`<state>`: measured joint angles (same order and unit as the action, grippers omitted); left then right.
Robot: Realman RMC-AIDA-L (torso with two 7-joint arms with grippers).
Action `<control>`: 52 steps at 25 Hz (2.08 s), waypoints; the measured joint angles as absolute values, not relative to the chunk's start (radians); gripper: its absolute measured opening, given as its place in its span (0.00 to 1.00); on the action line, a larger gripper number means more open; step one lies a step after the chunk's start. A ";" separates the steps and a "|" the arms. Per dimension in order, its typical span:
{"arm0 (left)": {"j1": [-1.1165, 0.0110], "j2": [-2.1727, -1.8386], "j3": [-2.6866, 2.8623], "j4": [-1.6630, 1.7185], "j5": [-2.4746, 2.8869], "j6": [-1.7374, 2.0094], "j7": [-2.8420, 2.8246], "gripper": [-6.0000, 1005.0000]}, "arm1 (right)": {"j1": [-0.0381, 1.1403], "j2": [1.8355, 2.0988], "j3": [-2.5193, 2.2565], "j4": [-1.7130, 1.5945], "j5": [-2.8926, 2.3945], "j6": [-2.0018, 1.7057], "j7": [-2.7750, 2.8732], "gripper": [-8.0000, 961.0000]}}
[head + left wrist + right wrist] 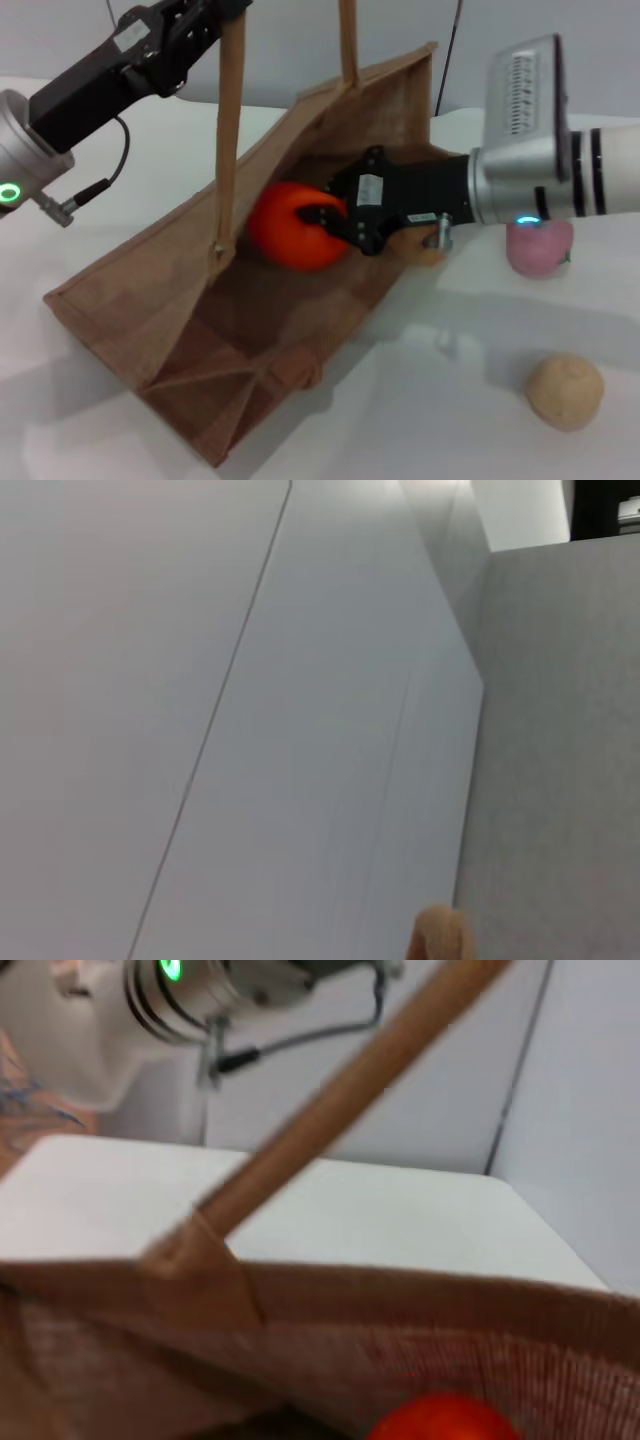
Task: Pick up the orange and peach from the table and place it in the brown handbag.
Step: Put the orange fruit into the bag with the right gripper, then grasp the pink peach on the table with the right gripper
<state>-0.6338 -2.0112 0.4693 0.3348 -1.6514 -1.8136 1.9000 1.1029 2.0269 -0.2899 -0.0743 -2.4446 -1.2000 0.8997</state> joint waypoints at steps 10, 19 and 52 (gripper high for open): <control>-0.652 -2.011 0.469 0.334 -1.658 -1.841 1.891 0.13 | 1.159 2.032 -0.223 0.085 -2.442 -0.907 0.710 0.09; -0.622 -2.011 0.434 0.334 -1.697 -1.848 1.903 0.12 | 1.116 2.032 -0.120 0.136 -2.444 -0.903 0.495 0.25; -0.522 -2.028 0.194 0.285 -1.699 -1.774 2.034 0.12 | 0.795 2.014 0.081 -0.340 -2.461 -1.299 0.786 0.85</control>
